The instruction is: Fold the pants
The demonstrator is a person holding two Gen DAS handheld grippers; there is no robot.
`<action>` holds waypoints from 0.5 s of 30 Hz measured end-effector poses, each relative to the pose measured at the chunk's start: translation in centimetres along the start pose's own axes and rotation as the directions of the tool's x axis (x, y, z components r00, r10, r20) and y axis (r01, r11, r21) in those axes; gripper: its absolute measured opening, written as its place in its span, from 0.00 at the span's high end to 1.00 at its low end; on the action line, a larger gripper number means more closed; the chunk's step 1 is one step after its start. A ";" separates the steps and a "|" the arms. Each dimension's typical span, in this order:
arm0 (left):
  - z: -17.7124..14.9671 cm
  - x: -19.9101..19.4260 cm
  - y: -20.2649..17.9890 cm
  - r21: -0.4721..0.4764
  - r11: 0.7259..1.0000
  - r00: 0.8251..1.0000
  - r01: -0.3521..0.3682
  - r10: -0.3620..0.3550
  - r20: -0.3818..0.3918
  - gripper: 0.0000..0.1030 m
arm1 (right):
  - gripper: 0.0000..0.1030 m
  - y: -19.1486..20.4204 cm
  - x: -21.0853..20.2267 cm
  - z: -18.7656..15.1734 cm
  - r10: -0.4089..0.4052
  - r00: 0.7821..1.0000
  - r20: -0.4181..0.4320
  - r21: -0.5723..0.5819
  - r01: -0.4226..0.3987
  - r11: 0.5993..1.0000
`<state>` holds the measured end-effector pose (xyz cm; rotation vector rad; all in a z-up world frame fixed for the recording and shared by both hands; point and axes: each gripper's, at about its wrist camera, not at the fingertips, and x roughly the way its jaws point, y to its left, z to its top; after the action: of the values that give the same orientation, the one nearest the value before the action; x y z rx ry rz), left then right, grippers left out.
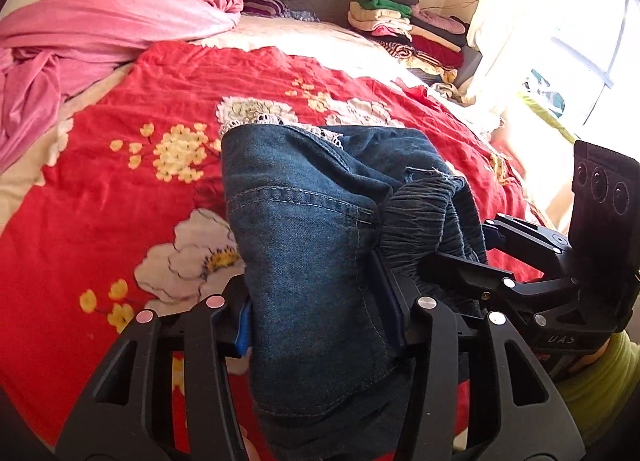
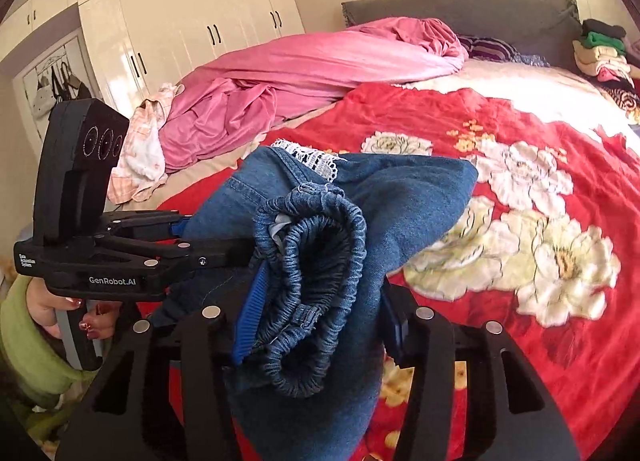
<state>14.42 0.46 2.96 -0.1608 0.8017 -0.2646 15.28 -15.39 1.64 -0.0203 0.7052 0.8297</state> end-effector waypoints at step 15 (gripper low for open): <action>0.2 5.2 3.9 -0.040 0.995 0.994 -0.095 0.092 -0.052 0.46 | 0.30 -4.7 6.5 1.3 -0.070 0.990 -0.126 0.127 0.086 0.988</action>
<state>18.69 2.62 -1.46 -0.1565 0.8627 -0.1639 22.24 -13.93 -2.34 0.0213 0.8674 0.7092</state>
